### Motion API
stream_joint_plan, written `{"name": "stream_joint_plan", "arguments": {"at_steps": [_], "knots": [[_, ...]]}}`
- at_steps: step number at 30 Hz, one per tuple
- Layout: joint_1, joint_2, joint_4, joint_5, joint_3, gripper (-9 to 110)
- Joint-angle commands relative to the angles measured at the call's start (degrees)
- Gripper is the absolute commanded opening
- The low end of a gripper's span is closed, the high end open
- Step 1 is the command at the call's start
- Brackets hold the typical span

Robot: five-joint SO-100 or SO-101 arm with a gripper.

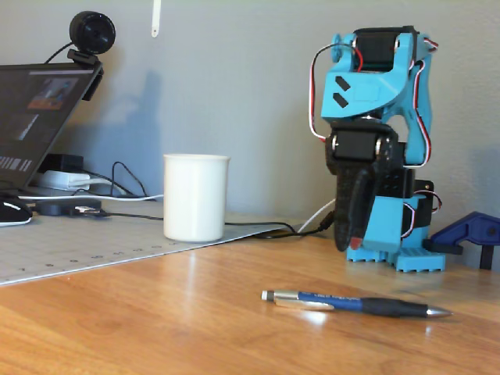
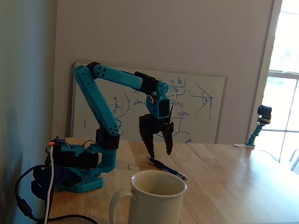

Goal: Grasp a pen and put it in a mug.

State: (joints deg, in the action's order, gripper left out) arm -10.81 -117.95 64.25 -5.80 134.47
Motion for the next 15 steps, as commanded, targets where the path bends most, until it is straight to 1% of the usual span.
{"name": "stream_joint_plan", "arguments": {"at_steps": [1,6,15], "knots": [[-0.62,9.67,-0.18,-0.53,-10.37,28],[-0.53,17.75,-0.26,-0.53,-15.29,30],[-0.53,22.94,-1.05,-0.62,-17.05,30]]}}
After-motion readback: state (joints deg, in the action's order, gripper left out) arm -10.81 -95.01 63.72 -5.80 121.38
